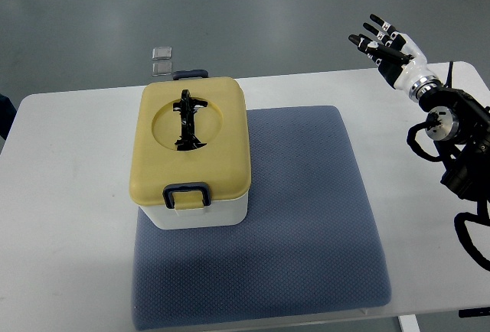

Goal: Open white storage box with right hand

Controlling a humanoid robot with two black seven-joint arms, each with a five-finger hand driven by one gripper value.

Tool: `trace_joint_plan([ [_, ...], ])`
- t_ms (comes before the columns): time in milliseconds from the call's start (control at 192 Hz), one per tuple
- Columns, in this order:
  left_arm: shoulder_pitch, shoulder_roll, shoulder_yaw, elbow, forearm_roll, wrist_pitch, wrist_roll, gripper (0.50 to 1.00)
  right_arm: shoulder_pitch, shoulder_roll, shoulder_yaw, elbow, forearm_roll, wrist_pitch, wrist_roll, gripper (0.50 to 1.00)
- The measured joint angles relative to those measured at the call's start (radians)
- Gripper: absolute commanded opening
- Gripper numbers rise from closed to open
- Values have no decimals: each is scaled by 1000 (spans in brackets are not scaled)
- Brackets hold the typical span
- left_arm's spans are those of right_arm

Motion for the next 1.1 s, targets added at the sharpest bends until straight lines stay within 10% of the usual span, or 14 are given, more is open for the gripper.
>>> trace_joint_plan([
  [709, 0, 0, 0, 0, 0, 0, 0, 1000, 7, -8, -123, 7, 1, 2, 8, 919],
  [1100, 0, 0, 0, 0, 0, 0, 0, 1000, 146, -51, -486, 9, -6, 152, 161, 915],
])
